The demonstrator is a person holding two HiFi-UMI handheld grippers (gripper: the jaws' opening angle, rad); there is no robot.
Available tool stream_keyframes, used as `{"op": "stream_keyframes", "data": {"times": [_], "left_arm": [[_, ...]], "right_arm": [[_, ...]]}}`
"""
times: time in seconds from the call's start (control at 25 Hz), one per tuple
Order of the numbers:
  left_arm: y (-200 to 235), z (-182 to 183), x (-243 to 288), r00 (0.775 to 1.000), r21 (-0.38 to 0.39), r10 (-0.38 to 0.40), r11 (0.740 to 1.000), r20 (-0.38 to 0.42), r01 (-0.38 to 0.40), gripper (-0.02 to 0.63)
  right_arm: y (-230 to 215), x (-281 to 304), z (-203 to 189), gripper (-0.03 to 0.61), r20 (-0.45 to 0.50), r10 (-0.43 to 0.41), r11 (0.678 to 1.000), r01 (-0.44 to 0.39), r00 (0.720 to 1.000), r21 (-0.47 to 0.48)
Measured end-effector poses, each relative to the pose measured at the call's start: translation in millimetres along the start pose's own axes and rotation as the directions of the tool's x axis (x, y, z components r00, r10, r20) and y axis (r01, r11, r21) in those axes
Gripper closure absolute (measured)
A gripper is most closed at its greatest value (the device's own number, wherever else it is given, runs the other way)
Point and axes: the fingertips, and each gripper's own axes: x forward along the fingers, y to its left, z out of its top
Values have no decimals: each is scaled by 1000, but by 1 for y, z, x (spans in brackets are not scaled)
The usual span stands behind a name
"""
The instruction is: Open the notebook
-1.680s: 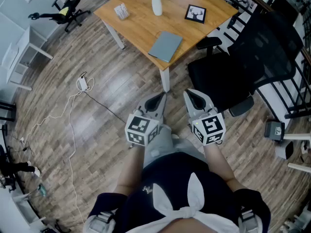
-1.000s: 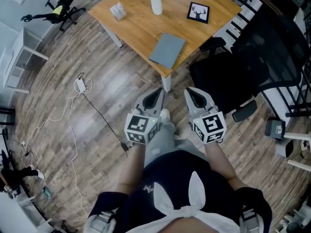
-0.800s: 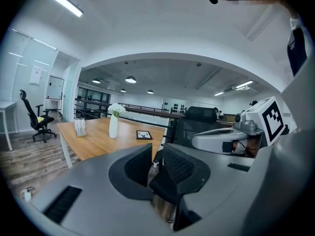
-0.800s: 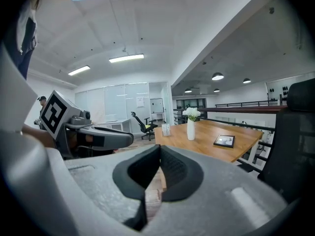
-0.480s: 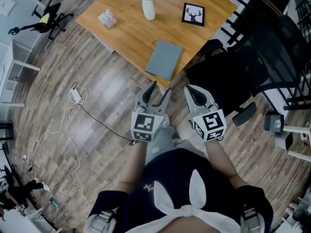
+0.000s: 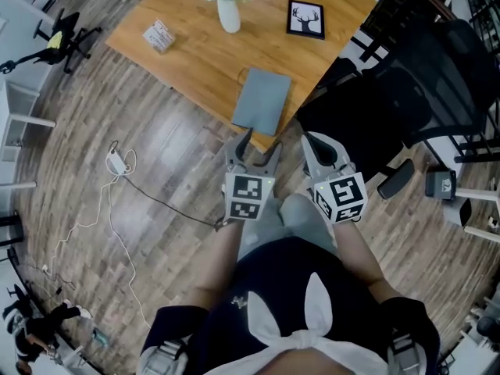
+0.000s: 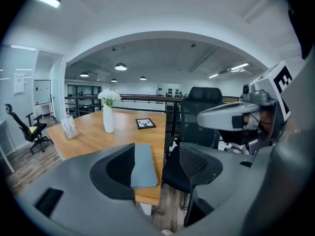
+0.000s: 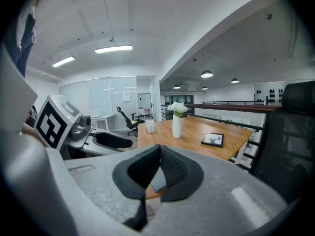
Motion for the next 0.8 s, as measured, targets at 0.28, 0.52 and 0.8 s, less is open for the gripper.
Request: {"op": "stream_keyframes", "data": {"times": [0.28,0.52,0.8], "left_arm": [[6,-21,48,996,29,69,997,-61,-67,331],[9,-39,96,983,56,94,995,-155,-86,331],[19,-61,137,960,51,129,991,-247,-120,331]], "right_arm": [[-36,20,-7,581,-34,-36,999,36,999,6],[-66,48,-18,581,-77,-8,999,11,997,31],[-87,76,-21,580,-100,52,998,-48,994,42]]}}
